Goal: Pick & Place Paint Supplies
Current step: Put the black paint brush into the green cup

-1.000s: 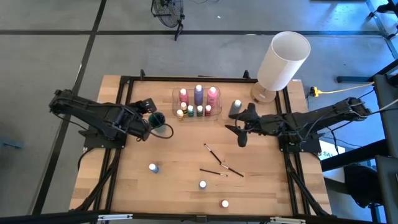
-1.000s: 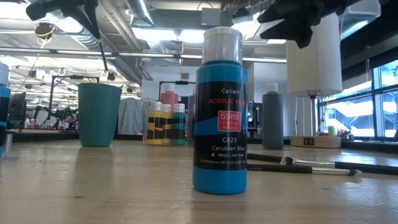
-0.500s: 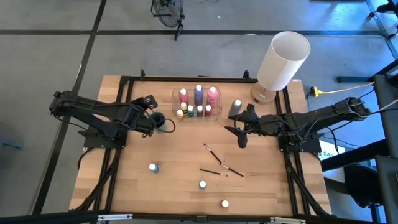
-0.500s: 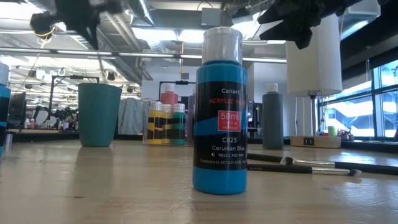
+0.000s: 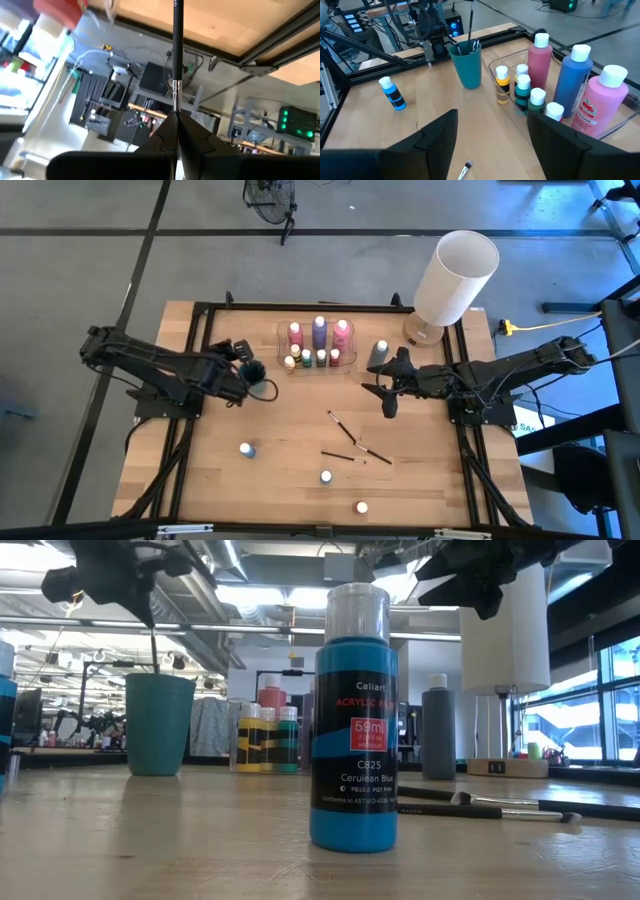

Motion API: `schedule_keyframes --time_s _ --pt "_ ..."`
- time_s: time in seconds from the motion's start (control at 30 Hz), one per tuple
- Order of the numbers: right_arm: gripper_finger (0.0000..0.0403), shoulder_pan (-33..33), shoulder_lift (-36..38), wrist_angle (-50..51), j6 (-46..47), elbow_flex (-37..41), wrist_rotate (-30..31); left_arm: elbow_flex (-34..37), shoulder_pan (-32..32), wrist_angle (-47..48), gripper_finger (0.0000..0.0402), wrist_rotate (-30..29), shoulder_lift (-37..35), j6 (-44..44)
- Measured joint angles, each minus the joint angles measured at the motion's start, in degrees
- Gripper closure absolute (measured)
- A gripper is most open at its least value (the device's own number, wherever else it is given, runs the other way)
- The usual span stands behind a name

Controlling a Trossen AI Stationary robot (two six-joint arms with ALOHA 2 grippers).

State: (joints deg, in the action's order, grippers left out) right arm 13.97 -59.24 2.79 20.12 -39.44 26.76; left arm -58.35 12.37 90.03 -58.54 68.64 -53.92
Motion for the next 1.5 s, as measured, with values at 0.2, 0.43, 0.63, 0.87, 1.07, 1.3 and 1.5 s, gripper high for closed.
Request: schedule_keyframes --time_s 0.2,0.43,0.63,0.87,1.07,1.3,1.5 --pt "0.0161 0.0 0.0 0.0 -0.66 0.0 0.0 -0.04 2.67 -0.05 0.04 1.06 3.23 -0.31" --pt "0.0161 0.0 0.0 0.1 -0.63 0.0 0.0 -0.04 2.85 -0.05 0.04 0.17 6.2 0.05" --pt "0.0161 0.0 0.0 0.93 -0.61 0.0 0.0 -0.04 2.85 -0.37 0.04 0.02 6.42 0.07" --pt "0.0161 0.0 0.0 1.36 -0.13 0.0 0.0 -0.04 2.85 -0.45 0.0394 1.21 6.6 -1.28" --pt "0.0161 0.0 0.0 1.36 0.0 0.0 0.0 -0.04 2.9 -4.0 0.0391 2.45 6.66 -1.44" --pt "0.0161 -0.01 0.0 1.36 0.0 0.0 -0.02 -0.04 2.85 -8.39 0.0381 -0.1 6.66 -1.35" --pt "0.0161 -0.01 0.0 1.91 0.0 0.0 -0.02 -0.04 2.85 -9.34 0.0377 -0.25 6.66 -0.88"
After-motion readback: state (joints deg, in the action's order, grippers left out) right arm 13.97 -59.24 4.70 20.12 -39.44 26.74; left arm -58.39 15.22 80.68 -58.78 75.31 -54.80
